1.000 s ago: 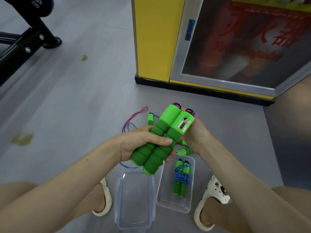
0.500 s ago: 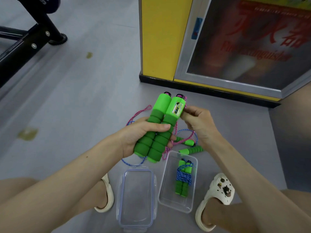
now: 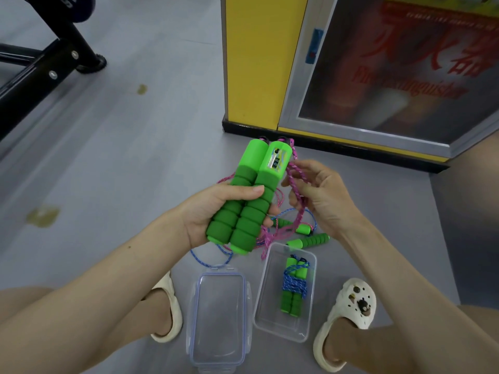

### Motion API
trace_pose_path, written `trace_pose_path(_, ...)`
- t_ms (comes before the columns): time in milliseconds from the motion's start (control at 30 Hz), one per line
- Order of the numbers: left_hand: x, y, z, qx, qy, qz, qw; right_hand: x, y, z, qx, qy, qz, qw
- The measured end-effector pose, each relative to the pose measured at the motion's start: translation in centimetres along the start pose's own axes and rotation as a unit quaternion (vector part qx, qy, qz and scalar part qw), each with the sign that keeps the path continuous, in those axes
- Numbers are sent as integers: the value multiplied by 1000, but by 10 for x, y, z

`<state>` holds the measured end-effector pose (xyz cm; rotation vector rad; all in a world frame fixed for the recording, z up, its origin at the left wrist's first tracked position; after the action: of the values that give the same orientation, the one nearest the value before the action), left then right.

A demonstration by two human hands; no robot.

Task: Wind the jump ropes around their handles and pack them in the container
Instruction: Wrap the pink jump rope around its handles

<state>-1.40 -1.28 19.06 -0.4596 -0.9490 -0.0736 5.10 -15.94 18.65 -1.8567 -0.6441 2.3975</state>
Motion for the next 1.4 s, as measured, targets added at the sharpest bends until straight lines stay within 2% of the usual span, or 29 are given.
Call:
trace_pose_path(100,1,6,-1,18,6,19,1000,-6,0,2,27,48,80,995)
trace_pose_path(233,0,4,1,20,8,9,1000,-5,-6,3,0,92,187,978)
trace_pose_path(500,5,3,0,37,-4,8,999,10,-5,-1,-10,36,249,968)
trace_pose_path(667,11,17,-2,116,-9,42,992,11,-8,0,2,-15,139,990)
trace_pose_path(767,12,22,-1,145,-11,52,988,11,-5,-1,25,-34,-8,999)
trace_pose_path(833,12,23,-2,152,-13,56,987,15,-7,-1,22,-56,-68,996)
trace_pose_path(967,14,23,-1,148,-14,41,988,18,-7,1,34,-71,-97,992)
trace_pose_path(1067,16,24,-1,146,-15,24,989,16,-1,1,63,-63,-72,993)
trace_pose_path(1267,16,26,-2,141,-21,-16,990,18,-1,-1,41,-64,-17,997)
trace_pose_path(1400,13,23,-3,127,-14,-29,991,26,-1,-2,55,-107,-142,982)
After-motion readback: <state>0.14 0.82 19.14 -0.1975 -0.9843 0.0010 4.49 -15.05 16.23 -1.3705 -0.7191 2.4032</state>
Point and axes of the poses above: each hand's wrist, its own z-axis away from the middle knuckle, its own y-axis out of the back of the hand, x = y × z, the point moved 6 cm from there along -z, towards the middle knuckle, and after that the axes turned 14 degrees about -z, right-handed, at the moved point
